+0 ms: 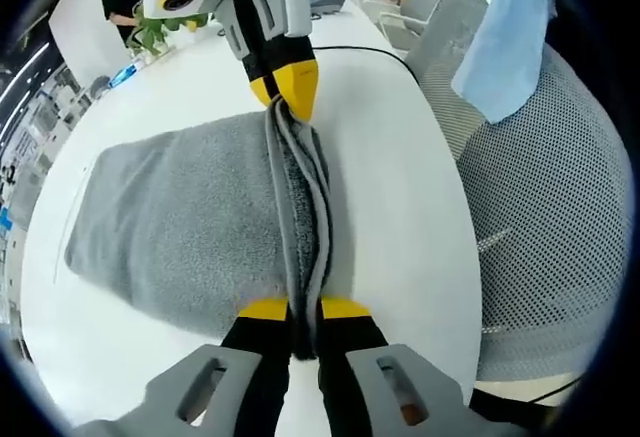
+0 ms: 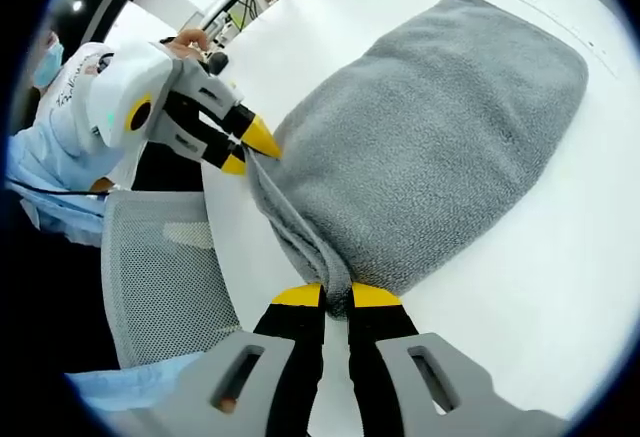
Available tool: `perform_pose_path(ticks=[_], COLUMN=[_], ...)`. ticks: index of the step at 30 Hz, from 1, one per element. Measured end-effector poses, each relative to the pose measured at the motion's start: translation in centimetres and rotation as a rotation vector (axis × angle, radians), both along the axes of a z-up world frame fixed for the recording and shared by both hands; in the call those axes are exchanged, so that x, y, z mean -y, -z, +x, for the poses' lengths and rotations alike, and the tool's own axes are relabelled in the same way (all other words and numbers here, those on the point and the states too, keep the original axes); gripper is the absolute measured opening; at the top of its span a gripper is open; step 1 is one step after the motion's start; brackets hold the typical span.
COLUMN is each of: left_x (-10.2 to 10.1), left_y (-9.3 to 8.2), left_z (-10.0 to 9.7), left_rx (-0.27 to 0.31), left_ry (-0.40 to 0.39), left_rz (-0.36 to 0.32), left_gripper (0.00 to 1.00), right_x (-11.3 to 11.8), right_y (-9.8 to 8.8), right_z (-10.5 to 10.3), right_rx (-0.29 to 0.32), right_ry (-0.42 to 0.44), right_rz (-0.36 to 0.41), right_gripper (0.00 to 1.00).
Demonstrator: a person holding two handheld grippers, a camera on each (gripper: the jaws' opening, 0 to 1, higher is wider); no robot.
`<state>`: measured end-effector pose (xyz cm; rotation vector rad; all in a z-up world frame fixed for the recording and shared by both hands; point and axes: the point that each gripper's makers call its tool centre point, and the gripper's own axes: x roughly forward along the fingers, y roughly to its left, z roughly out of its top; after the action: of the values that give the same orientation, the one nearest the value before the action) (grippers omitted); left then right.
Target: Fold the towel on the table until its edges align and the towel forms a compact rectangular stack.
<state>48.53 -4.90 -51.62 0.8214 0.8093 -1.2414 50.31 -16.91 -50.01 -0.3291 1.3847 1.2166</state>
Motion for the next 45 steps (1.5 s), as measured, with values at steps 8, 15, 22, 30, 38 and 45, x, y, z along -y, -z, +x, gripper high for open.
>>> perform_pose_path(ticks=[8,15,22,30,38,45], left_x=[0.0,0.1,0.1,0.1,0.3,0.1], left_y=[-0.6,-0.8,-1.1,-1.6,-2.5,-3.1], left_z=[-0.3,-0.2,-0.2,-0.2,-1.2,-2.5], left_rx=[-0.08,-0.123,-0.162,-0.171,-0.191,-0.222], left_ry=[-0.039,-0.056,-0.075,-0.079,-0.067,-0.042], left_rz=[-0.042,-0.056,-0.072,-0.084,-0.099,-0.097], left_gripper=[0.04,0.04,0.04,0.03,0.03,0.03], right_x=[0.1,0.2,0.3,0.4,0.3,0.4], right_y=[-0.2,-0.2,-0.7,-1.1,-2.4,-2.8], right_z=[-0.2,-0.2,-0.3,-0.2,-1.1,-2.2], right_rx=[0.011,0.026,0.038,0.041,0.042,0.023], right_ry=[-0.019,-0.035,-0.053,-0.048,-0.068,-0.091], right_rz=[0.007,0.017,0.025,0.034,0.049,0.052], right_gripper=[0.05,0.05,0.05,0.05,0.05,0.05])
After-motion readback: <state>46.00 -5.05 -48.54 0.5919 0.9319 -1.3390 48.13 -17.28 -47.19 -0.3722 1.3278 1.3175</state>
